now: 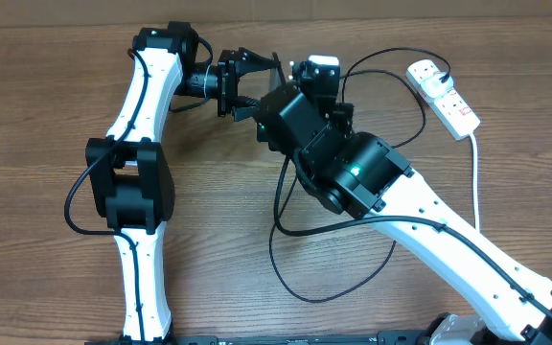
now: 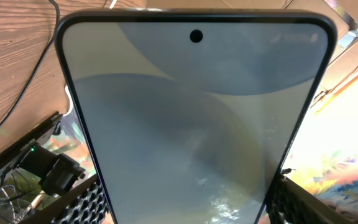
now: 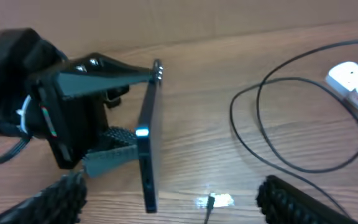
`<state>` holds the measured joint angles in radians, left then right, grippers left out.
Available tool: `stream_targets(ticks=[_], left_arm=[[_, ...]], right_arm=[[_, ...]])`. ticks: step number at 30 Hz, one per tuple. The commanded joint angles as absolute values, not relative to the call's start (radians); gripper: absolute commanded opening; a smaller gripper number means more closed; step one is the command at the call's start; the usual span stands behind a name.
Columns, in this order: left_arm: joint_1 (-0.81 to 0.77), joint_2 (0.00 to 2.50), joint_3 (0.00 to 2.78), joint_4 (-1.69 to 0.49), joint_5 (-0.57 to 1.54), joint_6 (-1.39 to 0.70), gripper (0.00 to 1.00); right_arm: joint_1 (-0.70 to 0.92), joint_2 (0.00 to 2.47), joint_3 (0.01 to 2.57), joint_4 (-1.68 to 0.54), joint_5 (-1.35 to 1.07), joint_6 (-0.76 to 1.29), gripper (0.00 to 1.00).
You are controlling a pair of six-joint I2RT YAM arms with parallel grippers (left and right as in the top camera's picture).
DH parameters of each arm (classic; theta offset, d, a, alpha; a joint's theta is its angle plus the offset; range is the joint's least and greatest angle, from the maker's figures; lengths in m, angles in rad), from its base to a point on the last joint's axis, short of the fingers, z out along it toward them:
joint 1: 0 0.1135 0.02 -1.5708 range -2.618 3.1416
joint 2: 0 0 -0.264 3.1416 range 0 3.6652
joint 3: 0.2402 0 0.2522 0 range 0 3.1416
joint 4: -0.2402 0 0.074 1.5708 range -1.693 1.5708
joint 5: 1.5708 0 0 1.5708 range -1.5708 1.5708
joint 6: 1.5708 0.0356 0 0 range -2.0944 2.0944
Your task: Plug charger to phone and switch on socket
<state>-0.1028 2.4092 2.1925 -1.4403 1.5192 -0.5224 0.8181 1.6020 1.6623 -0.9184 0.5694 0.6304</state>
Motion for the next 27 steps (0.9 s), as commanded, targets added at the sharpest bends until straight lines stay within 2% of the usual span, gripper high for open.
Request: stream_targets(ticks=[1,8,22,27], left_arm=[[-0.099,2.412,2.219,-1.44,1.581,-0.532,0.69],[-0.101,2.412,2.219,-1.441,1.581,-0.532,0.7],[-0.106,2.412,2.219,-1.441,1.581,-0.52,0.7],[-0.106,2.412,2.219,-1.441,1.581,-0.52,0.7]], right_arm=[[0.816,1.602,1.689,-0.896,0.556,0.612,0.82],[0.816,1.668,1.689,-0.889,0.556,0.598,0.75],[0.76,1.717,1.689,-0.851,0.483,0.598,0.44],[0.751,1.719,1.689,-0.841,0.432,0.598,0.41]])
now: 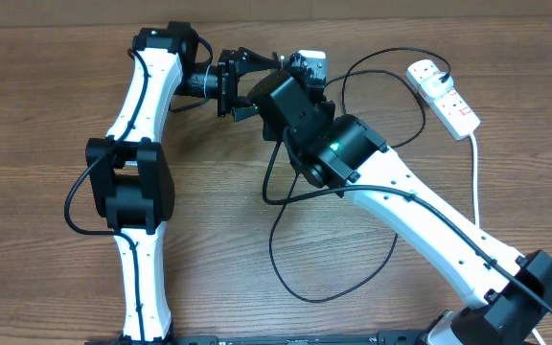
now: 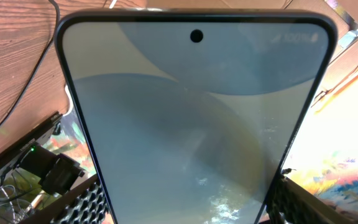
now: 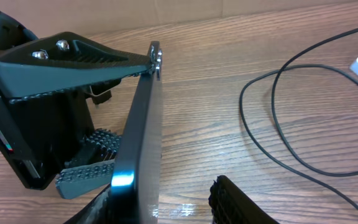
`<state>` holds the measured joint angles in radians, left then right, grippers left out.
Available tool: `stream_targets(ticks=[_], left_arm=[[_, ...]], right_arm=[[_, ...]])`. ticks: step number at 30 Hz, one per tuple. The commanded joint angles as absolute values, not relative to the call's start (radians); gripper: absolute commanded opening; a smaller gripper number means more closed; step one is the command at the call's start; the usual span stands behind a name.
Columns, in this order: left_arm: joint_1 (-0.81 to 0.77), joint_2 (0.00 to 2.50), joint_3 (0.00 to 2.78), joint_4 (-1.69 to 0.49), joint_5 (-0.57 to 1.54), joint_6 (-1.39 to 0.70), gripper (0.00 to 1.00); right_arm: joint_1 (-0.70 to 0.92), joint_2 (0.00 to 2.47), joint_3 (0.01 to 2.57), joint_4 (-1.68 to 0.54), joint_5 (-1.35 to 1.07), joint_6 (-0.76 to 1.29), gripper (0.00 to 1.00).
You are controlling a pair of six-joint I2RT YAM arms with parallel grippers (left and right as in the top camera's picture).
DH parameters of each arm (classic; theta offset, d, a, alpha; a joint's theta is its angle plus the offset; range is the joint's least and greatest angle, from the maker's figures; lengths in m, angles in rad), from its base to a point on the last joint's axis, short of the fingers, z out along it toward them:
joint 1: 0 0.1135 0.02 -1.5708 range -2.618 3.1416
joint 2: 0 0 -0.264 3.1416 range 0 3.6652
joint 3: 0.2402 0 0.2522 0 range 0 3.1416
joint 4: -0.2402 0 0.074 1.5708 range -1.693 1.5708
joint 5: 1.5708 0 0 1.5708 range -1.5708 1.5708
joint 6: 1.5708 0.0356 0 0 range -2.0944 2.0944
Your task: Plug charger to phone and switch on socket
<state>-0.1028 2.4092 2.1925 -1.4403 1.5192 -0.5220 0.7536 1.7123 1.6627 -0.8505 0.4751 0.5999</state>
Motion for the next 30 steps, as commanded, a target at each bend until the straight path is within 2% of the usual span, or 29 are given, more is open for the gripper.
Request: stream_targets(ticks=[1,18,30], left_arm=[[-0.106,2.412,2.219,-1.441,1.581,-0.52,0.7],[-0.112,2.412,2.219,-1.448,1.581,-0.513,0.7],[-0.113,2.412,2.219,-1.447,1.581,-0.493,0.7]], right_arm=[[0.751,1.719,1.689,-0.838,0.432,0.598,0.4],[0.75,1.763,1.689,-0.802,0.483,0.596,0.39],[0.751,1.763,1.689,-0.744,0.485,0.522,0.37]])
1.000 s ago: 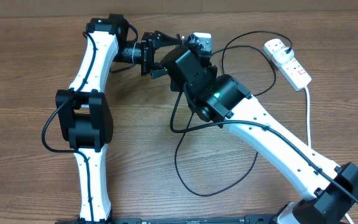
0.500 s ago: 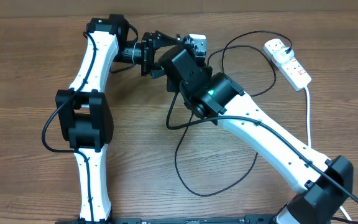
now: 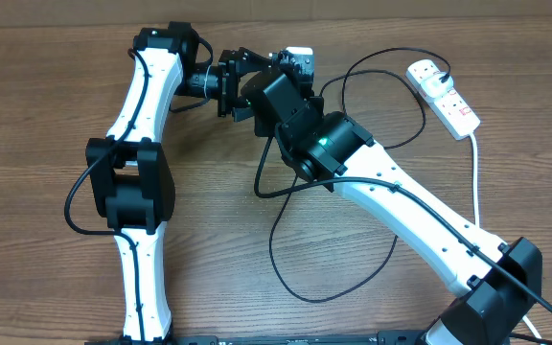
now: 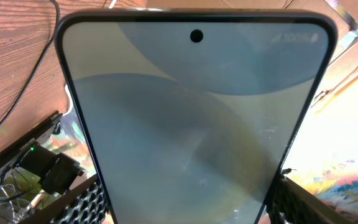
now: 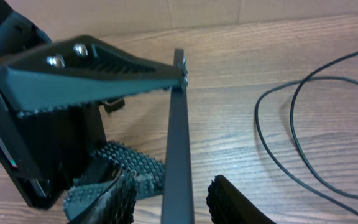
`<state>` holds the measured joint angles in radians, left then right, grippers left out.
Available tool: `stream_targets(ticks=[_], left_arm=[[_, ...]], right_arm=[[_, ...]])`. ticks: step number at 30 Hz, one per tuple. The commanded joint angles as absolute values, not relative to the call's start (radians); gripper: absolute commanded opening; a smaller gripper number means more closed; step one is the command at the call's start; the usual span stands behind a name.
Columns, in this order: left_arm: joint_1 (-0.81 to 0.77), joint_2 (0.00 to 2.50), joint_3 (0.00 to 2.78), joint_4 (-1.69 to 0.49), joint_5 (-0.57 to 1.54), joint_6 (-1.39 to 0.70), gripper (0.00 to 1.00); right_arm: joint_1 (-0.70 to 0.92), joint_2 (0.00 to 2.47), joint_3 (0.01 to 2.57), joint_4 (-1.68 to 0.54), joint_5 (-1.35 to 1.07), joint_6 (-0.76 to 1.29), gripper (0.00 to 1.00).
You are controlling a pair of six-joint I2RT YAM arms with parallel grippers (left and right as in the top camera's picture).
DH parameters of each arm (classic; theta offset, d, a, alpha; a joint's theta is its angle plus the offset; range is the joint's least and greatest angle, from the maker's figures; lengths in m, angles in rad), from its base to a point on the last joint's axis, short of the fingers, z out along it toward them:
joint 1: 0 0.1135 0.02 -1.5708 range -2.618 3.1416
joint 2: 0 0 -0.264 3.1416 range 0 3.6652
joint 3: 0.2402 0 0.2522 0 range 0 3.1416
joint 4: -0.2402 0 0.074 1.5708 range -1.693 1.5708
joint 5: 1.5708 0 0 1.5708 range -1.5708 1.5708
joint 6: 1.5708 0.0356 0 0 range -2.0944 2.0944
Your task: Plug charger to phone and switch on socket
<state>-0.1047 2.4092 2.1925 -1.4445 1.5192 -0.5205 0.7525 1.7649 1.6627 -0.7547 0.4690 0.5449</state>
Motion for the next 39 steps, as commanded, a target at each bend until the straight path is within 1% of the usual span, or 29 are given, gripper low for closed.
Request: stream_targets(ticks=[1,6,11,18,21,27,33,39], left_arm=[[-0.113,2.412,2.219,-1.447,1.581,-0.493,0.7],[-0.112,2.412,2.219,-1.447,1.581,-0.493,0.7],[-0.112,2.412,2.219,-1.447,1.581,-0.494,0.7],[-0.112,2.412,2.219,-1.446,1.581,-0.494,0.71],[-0.112,2.412,2.219,-1.446,1.581,-0.494,0.71],[-0.112,2.412,2.219,-1.446,1.581,-0.494,0.72],[-0.112,2.412,2.219,-1.446,1.581,-0.494,0.73],[-0.112,2.412,2.219,-1.446,1.581,-0.495,0.74]], right_arm=[[0.751,1.763,1.689,-0.745,0.485,0.522,0.36],[0.751,1.764,1.689,-0.746,0.485,0.522,0.33],[0.751,1.764,1.689,-0.753,0.484,0.524,0.27],[0.751,1.764,1.689,-0.756,0.476,0.58,0.23],[0.751,1.764,1.689,-0.756,0.477,0.58,0.18],[0.751,1.764,1.689,-0.757,0.477,0.58,0.13],[0.751,1.764,1.689,-0.757,0.477,0.582,0.12],[0.751,1.764,1.689,-0.764,0.477,0.722,0.1]])
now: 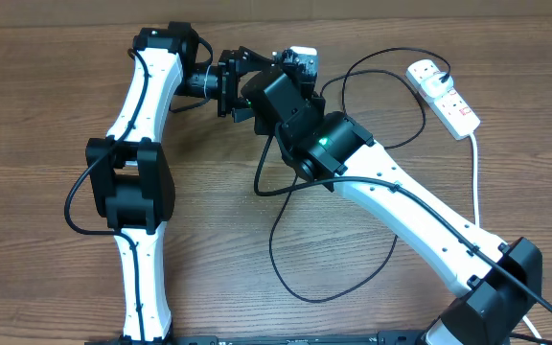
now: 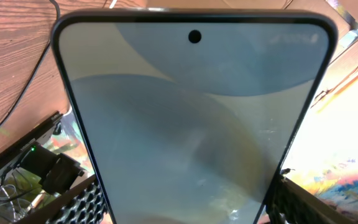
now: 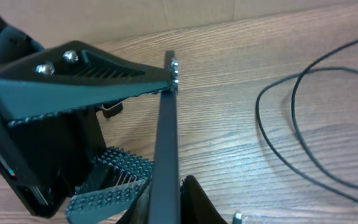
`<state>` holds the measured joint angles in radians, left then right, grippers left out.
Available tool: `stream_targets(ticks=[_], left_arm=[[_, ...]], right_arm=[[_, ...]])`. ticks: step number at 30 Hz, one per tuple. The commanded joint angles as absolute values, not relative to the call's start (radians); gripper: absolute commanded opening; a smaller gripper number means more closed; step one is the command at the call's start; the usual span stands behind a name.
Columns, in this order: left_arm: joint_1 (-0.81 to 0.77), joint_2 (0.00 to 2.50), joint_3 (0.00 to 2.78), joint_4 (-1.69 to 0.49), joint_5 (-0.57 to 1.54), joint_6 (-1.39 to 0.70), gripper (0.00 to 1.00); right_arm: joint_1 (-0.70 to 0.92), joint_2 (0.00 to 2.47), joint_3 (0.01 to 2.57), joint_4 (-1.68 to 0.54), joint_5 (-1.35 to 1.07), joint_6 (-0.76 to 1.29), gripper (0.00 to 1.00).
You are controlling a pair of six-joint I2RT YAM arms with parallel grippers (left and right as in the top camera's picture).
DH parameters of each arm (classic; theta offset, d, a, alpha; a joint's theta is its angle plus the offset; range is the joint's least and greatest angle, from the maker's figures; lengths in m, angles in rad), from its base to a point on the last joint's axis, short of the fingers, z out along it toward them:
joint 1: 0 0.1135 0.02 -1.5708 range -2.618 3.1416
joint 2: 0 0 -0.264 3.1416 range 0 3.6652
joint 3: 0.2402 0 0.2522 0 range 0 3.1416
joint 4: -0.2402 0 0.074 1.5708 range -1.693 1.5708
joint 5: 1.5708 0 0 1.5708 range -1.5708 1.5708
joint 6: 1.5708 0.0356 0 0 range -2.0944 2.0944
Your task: Plug charger to phone and switch on socket
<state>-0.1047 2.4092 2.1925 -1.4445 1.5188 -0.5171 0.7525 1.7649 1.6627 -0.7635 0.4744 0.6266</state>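
The phone (image 2: 191, 124) is held on edge above the table, its screen filling the left wrist view. My left gripper (image 1: 241, 81) is shut on it, one ribbed finger (image 3: 86, 81) above and one pad (image 3: 110, 177) below. My right gripper (image 3: 166, 196) is shut on the phone's thin side edge (image 3: 166, 137), with a dark finger (image 3: 194, 202) pressed against each face. The charger's small plug (image 3: 238, 218) lies loose on the wood just right of that gripper. Its black cable (image 1: 286, 259) loops across the table. The white socket strip (image 1: 444, 96) lies at the far right.
The right arm (image 1: 401, 211) crosses the table diagonally over part of the cable loops. The left arm (image 1: 137, 182) stands at the left. A white lead (image 1: 475, 182) runs from the socket strip toward the front edge.
My right gripper's fingers stood apart on either side of the phone's edge; now they are pressed against it. The phone's edge has tilted slightly. The left gripper keeps its hold.
The left gripper held the phone on edge at every moment. My right gripper was open and some way off, with the plug lying on the table below. It then stood closer, then straddled the phone's edge, and now it is shut on that edge.
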Motion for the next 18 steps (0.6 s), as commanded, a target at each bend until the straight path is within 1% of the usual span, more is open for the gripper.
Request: stream_targets(ticks=[1,5,10,18], left_arm=[[-0.112,2.412,2.219,-1.446,1.581,-0.495,0.74],[-0.111,2.412,2.219,-1.441,1.581,-0.495,0.75],[-0.11,2.412,2.219,-1.431,1.581,-0.495,0.76],[-0.11,2.412,2.219,-1.401,1.581,-0.495,0.76]], right_arm=[[0.751,1.764,1.689,-0.764,0.477,0.746,0.1],[0.751,1.764,1.689,-0.767,0.477,0.825,0.1],[0.75,1.764,1.689,-0.794,0.478,1.032,0.13],[0.734,1.763,1.689,-0.794,0.497,1.303,0.15]])
